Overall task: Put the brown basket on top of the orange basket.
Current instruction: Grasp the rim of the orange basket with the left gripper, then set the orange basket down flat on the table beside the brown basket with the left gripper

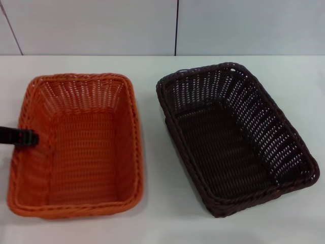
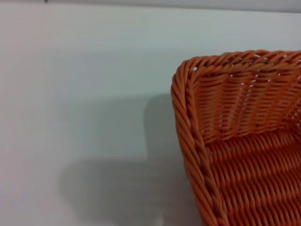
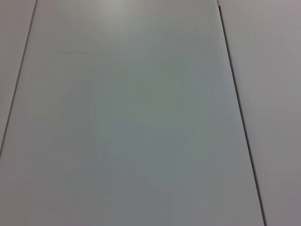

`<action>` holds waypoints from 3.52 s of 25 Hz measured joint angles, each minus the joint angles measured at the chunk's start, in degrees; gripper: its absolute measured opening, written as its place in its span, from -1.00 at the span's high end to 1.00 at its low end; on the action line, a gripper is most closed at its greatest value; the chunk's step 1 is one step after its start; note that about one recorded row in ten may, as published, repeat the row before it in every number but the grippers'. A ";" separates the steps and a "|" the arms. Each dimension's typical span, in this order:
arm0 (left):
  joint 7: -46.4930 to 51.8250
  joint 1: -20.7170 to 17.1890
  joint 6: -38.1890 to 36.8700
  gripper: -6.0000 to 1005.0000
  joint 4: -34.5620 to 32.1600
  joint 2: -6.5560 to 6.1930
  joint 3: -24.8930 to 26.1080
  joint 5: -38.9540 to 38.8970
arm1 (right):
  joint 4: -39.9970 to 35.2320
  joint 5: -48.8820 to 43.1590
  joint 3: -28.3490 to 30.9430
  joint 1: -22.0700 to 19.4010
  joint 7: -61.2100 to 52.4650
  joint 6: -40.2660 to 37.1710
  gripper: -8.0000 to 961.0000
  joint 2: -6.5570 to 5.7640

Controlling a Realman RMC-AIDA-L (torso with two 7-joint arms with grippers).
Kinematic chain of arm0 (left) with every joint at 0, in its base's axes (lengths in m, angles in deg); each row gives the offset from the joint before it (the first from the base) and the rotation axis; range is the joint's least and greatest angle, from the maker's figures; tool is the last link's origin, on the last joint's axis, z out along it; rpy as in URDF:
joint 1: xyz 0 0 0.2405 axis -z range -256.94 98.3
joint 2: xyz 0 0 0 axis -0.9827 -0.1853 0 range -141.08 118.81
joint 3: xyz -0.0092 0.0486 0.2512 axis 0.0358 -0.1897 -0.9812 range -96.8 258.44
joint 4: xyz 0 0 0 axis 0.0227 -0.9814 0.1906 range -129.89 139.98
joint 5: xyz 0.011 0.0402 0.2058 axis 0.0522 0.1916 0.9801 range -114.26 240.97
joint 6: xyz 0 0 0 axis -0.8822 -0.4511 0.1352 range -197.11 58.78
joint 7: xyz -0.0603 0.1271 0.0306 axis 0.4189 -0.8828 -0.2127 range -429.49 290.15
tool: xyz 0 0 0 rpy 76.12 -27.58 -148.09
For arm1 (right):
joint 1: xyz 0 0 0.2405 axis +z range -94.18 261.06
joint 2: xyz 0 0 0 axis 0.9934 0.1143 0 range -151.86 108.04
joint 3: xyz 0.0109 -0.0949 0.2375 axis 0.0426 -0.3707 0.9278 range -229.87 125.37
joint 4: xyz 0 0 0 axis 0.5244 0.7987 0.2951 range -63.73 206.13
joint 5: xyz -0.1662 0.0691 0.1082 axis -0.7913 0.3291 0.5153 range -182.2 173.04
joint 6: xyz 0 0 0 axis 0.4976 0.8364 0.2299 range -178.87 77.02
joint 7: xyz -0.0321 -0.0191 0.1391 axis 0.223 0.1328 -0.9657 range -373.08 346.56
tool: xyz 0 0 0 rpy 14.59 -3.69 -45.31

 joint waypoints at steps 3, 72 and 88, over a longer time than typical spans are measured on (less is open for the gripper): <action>-2.98 0.81 1.32 0.56 0.16 -0.02 1.55 0.00 | 0.02 0.00 0.06 -0.10 -0.01 0.02 -0.57 0.01; -65.55 46.45 16.49 0.62 -47.22 -10.20 19.04 -5.55 | 0.80 0.00 1.85 -0.73 -0.04 1.30 -0.57 -0.14; -67.67 46.53 8.21 0.46 -49.11 -6.14 17.92 -0.80 | 1.20 0.00 1.75 -0.98 -0.08 3.16 -0.56 0.10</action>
